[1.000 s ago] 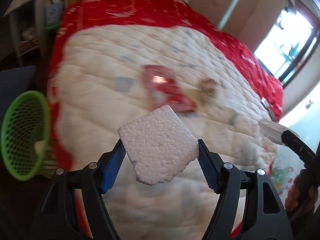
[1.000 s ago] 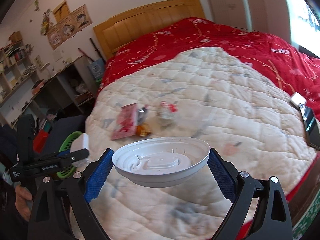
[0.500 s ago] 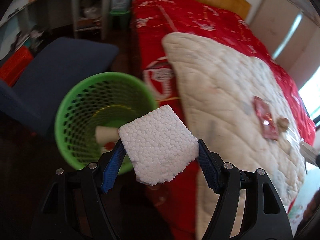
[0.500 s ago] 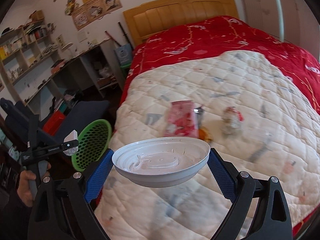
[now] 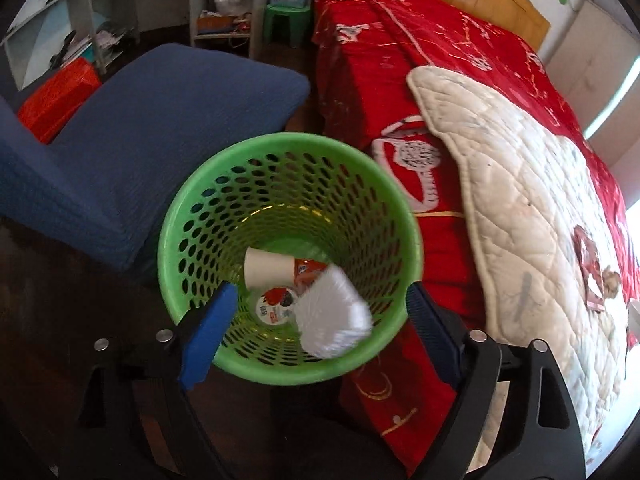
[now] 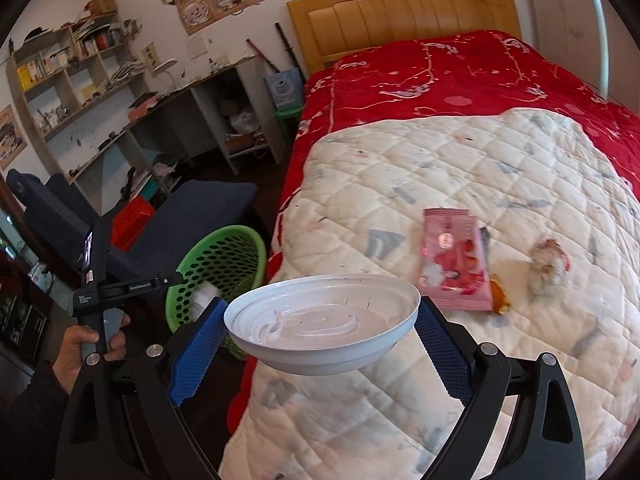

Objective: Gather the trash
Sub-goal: 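Carry both items to the green basket while the left tool drops the foam block, then open the right tool over the green basket to drop the foam bowl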

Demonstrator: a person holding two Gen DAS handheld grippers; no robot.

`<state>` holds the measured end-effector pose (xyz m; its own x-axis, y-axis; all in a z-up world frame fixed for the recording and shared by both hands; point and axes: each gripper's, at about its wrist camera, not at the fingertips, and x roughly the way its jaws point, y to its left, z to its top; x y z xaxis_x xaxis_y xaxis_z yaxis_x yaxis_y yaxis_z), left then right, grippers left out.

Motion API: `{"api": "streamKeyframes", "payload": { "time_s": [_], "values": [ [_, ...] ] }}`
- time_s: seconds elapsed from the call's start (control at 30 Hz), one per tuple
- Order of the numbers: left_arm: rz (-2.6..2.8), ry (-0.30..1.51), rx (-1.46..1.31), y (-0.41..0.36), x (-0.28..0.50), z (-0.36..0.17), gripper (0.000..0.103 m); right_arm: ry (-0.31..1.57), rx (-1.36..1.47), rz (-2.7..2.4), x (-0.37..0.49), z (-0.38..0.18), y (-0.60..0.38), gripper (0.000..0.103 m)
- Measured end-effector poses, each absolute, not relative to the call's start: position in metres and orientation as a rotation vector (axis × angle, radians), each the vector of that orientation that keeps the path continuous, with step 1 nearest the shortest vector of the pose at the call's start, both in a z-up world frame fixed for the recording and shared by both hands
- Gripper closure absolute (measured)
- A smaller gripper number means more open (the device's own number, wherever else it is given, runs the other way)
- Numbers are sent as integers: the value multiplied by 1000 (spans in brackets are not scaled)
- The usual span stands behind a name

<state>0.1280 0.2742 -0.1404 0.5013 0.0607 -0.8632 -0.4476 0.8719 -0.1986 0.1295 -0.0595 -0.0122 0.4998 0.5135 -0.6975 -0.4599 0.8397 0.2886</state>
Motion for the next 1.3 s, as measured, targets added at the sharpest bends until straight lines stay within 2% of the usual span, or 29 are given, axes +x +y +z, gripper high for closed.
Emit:
{"api": "streamKeyframes", "payload": {
  "time_s": [0.83, 1.3],
  "values": [
    [463, 919, -481, 315, 28, -133, 17, 948, -5, 827, 157, -37, 113, 13],
    [494, 924, -555, 335, 8, -149, 17, 993, -62, 880, 173, -71, 206, 12]
  ]
}}
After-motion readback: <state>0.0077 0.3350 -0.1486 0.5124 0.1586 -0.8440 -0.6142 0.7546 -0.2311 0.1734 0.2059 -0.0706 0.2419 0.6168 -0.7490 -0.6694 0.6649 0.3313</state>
